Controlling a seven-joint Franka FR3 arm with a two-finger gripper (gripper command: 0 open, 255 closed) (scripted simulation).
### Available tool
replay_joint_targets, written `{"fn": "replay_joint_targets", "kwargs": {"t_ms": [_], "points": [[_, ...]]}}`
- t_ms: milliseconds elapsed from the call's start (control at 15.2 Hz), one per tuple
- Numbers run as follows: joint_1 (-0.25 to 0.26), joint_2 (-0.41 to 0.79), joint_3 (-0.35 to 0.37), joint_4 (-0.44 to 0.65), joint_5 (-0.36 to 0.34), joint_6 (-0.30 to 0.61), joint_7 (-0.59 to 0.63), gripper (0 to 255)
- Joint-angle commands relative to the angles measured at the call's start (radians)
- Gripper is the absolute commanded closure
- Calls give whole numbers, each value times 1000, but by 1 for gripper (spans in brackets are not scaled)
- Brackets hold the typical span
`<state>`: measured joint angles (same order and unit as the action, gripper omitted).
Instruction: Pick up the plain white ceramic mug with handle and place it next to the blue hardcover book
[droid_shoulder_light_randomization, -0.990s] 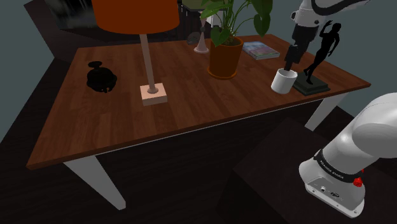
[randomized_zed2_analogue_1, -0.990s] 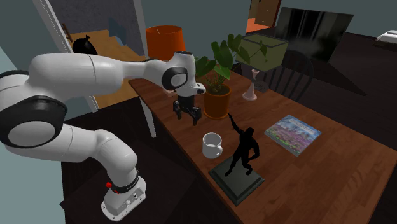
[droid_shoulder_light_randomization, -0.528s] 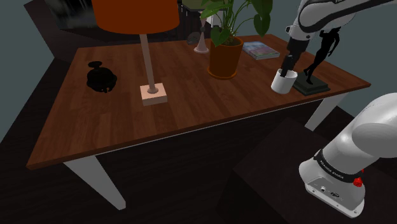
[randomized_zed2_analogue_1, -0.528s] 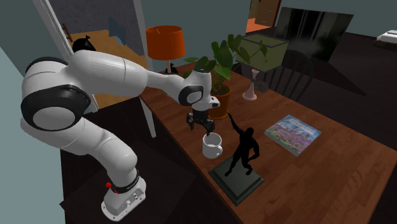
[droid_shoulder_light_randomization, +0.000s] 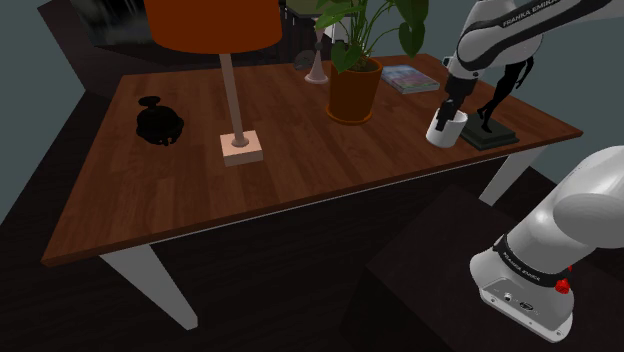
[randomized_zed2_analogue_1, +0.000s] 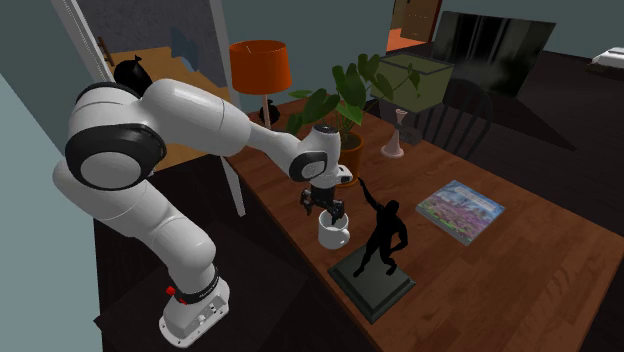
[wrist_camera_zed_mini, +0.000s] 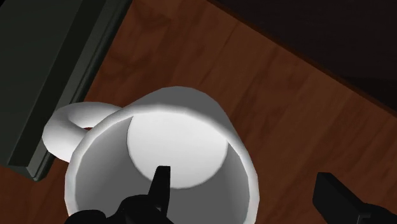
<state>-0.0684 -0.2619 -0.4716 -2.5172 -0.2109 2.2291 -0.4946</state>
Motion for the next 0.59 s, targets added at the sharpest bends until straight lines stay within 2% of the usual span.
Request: {"fn": "replay_joint_targets", "kwargs": {"t_ms": [0,528], "points": [[0,17,-6,-16,2,32,-4,0],[0,22,-7,-19,3,41,-5,0]]}}
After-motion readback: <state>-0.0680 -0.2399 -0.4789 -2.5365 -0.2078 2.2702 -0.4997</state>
